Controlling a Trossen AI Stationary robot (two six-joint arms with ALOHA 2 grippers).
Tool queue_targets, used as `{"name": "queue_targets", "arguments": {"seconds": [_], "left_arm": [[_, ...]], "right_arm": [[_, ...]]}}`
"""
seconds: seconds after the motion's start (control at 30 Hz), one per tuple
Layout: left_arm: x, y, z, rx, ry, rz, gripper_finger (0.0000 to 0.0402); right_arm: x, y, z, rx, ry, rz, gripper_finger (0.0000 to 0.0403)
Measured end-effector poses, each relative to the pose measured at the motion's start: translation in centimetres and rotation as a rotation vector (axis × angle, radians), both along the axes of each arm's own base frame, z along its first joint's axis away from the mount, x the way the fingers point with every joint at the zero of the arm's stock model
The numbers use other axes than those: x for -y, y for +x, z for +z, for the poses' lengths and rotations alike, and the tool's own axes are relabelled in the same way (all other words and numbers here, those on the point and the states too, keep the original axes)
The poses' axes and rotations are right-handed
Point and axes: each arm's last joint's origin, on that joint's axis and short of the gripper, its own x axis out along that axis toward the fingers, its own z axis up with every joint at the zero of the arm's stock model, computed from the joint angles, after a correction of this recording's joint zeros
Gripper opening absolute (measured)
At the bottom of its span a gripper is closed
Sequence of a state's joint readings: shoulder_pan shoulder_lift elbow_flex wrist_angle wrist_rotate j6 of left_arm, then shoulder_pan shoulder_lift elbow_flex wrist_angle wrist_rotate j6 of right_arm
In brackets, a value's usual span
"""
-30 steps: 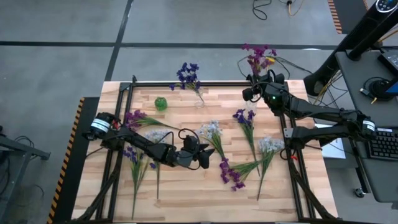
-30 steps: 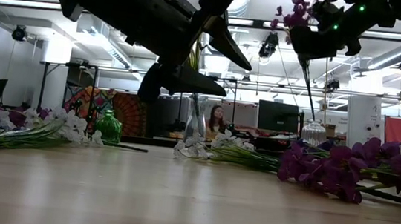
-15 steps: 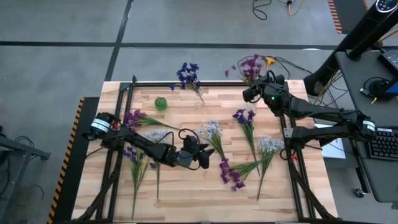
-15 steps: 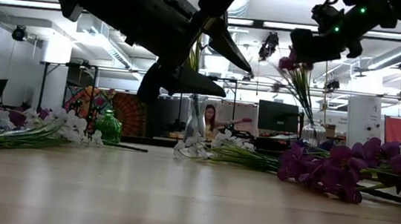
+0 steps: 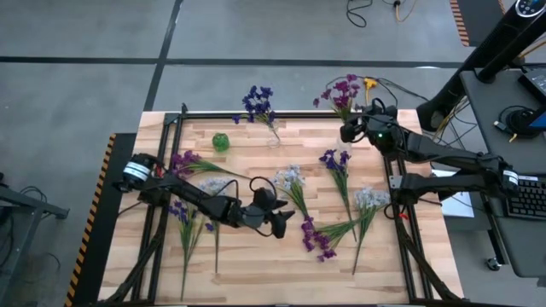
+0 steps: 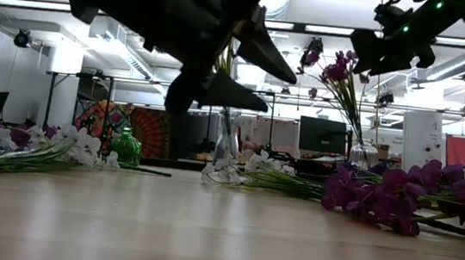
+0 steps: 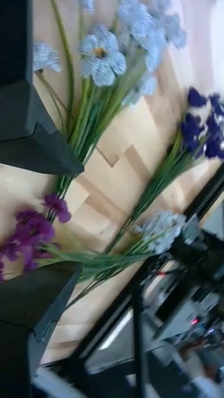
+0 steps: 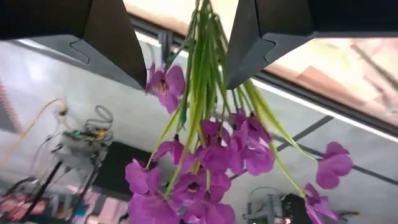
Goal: Sort flowers into vase by color
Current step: Put the middle white flowers into the green vase
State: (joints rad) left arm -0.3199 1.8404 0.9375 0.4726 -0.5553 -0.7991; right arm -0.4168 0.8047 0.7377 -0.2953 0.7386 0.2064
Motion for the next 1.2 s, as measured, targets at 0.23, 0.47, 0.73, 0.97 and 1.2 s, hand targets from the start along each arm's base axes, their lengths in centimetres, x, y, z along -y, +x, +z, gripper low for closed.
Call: {"name": "queue_targets", "arguments": {"seconds": [0.23, 0.47, 0.73, 0.97, 1.2], "left_arm": [[-0.3, -1.6, 3.1, -0.076, 0.132, -0.101, 0.0219], [-0.6, -4.8, 6.8, -0.127, 0.256, -0.141, 0.0219], [-0.9, -8.5, 8.6, -0.154, 0.386, -0.211, 0.0219], [-1.7, -10.6, 8.0, -0.155, 0.408, -0.221, 0.0219], [-1.9, -11.3, 8.1, -0.122, 0.42, -0.222, 0.0219]], "right_arm": [[-0.6, -0.3, 1.6, 0.042, 0.074, 0.062, 0.0213], [-1.6, -0.3, 4.0, 0.066, 0.083, 0.118, 0.021], [-4.0, -0.1, 6.9, 0.094, 0.162, 0.252, 0.021], [-6.7, 2.1, 6.5, 0.097, 0.361, 0.518, 0.021], [-8.3, 5.1, 3.8, -0.024, 0.518, 0.615, 0.021]]}}
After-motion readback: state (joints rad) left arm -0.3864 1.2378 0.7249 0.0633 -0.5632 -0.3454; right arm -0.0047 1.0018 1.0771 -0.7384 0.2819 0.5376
